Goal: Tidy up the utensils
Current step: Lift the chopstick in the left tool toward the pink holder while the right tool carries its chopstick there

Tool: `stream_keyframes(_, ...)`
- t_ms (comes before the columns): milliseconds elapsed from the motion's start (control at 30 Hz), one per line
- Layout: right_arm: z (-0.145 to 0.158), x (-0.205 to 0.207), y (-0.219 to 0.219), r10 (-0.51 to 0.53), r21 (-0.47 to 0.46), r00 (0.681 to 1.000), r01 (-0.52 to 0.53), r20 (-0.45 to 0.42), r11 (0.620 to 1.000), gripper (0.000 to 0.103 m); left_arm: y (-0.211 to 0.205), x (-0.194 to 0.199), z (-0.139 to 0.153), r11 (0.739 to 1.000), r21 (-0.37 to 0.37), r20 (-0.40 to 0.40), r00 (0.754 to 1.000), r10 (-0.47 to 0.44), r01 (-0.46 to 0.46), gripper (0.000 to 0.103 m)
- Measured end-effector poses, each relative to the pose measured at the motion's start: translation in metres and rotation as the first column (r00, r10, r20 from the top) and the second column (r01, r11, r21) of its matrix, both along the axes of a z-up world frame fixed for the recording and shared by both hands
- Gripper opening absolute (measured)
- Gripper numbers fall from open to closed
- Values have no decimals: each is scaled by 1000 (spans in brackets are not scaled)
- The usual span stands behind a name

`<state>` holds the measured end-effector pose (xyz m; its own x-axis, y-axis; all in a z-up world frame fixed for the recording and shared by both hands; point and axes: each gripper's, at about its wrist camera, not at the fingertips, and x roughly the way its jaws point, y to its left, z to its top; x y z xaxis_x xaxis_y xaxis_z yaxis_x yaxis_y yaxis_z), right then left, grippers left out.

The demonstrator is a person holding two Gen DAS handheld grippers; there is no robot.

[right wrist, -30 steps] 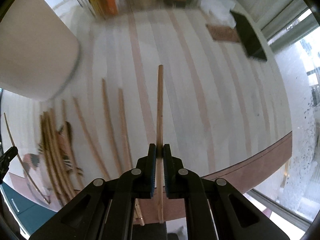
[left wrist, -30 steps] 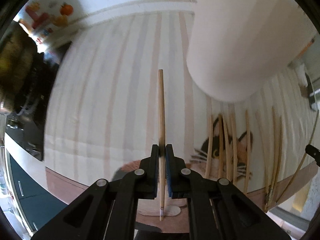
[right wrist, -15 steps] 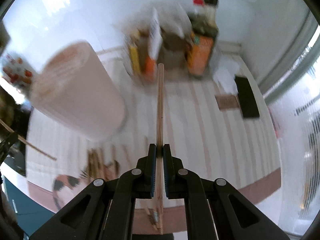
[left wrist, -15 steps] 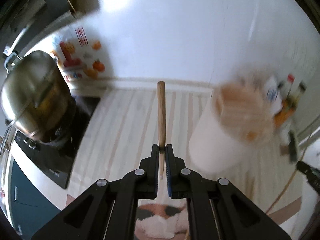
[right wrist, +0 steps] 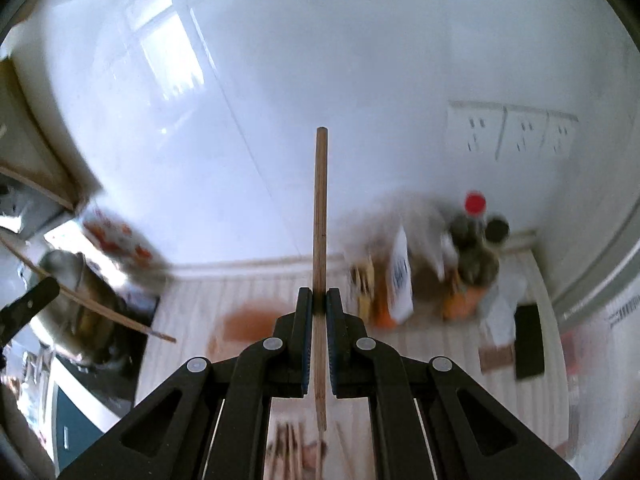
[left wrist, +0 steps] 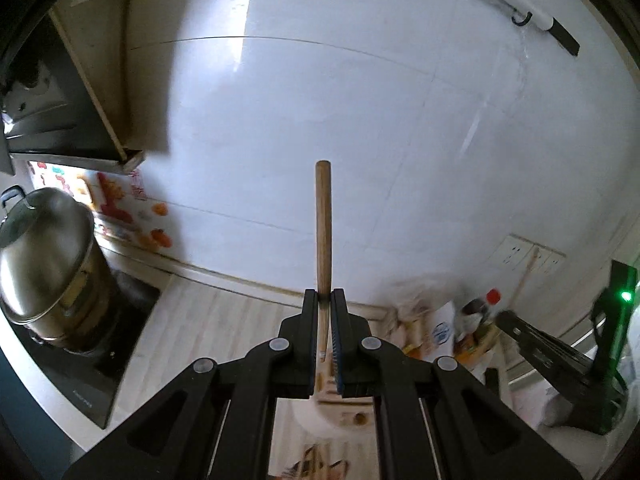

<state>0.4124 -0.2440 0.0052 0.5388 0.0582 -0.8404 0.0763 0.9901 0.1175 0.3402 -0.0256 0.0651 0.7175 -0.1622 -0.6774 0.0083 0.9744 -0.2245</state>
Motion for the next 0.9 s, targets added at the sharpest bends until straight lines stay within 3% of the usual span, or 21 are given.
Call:
stream_keyframes(200,10,53,5,3,51,999,-6,53,999,7,-15,30,-20,999,-41,-78,997,-19,16,4)
stream_keyframes(400,-21,85,16,5,94,999,-9,43,996,7,-25,58,-63,1000,-22,-172,985,-10,6,4)
stream_keyframes(567,-58,93,21,13,111,1000,-14,7,994,7,-28,74,-99,999,-32,-249,968,-16,8,4)
stream_keyframes(900,-90,84,23,70,157,997,-62,-46,986,7,-36,78,-118,997,-60,-292,954,-70,54,4)
